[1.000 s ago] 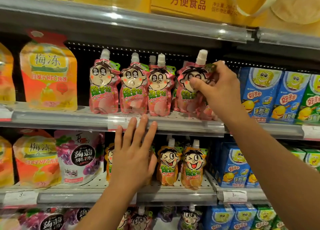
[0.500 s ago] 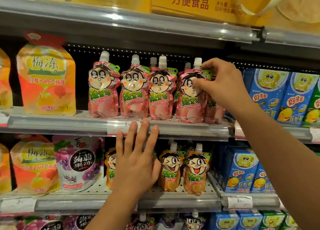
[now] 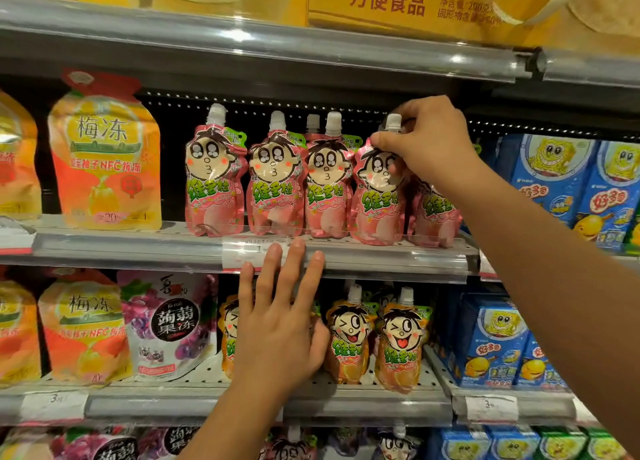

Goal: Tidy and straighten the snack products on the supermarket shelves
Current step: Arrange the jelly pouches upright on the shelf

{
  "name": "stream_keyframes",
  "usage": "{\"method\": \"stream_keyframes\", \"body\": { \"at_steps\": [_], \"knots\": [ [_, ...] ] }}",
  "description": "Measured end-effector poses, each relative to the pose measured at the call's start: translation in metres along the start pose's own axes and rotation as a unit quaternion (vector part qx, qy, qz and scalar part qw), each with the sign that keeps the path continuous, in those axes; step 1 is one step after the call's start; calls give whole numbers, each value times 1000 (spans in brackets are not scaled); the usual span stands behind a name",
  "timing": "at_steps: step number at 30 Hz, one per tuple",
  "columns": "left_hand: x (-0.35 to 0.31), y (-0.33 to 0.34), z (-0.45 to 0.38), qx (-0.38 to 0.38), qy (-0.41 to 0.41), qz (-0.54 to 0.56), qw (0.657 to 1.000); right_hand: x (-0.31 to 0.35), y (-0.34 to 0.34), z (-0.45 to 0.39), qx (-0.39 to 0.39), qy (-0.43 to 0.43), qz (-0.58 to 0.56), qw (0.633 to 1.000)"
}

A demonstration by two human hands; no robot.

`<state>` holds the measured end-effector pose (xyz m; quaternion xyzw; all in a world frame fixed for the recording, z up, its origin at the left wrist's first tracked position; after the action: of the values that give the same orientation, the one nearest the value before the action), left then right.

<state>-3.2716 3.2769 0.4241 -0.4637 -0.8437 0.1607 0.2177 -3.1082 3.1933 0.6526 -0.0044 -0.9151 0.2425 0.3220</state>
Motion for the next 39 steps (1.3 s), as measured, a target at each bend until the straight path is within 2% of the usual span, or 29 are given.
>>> {"method": "stream_keyframes", "body": {
  "at_steps": [5, 10, 14, 16, 19, 21, 26, 29, 32, 34, 39],
  "knots": [
    [-1, -2, 0, -12, 2, -2, 1000, -4, -2, 4, -3, 3, -24, 1000],
    [-1, -3, 1, -17, -4, -5, 1000, 1, -14, 13, -50, -41, 85, 994],
    [-2, -4, 1, -13, -7, -4, 1000, 2, -37, 70, -96, -117, 29, 988],
    [-2, -5, 2, -15, -7, -4, 1000, -13, -35, 107, -58, -120, -13, 991],
    [-2, -5, 3, -29, -8, 0, 1000, -66, -14, 156, 52, -16, -104, 993],
    [-3, -6, 2, -36, -13, 7, 999, -107, 3, 185, 89, 71, -153, 982],
    [-3, -8, 2, -17, -13, 38, 999, -176, 22, 247, 103, 207, -230, 945],
    [-7, -19, 13, -30, -12, 108, 994, -203, 31, 277, 114, 254, -224, 934],
    [-13, -23, 55, -49, -53, 194, 978, -230, 36, 300, 119, 280, -187, 934],
    [-17, -10, 95, -21, -91, 230, 969, -252, 41, 313, 126, 296, -147, 935],
    [-30, 42, 176, 135, -103, 219, 961, -298, 70, 337, 164, 304, -49, 937]
  ]
}}
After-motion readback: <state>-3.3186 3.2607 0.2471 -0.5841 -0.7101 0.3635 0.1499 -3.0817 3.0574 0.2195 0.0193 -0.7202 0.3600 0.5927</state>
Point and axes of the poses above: each hand's wrist, its own z-axis away from the middle knuckle, its own y-axis out of the palm, x = y × z, the point moved 9 cm from there along -z, towards the middle knuckle, and after that the axes turned 11 degrees about y, right-handed, at the moved point
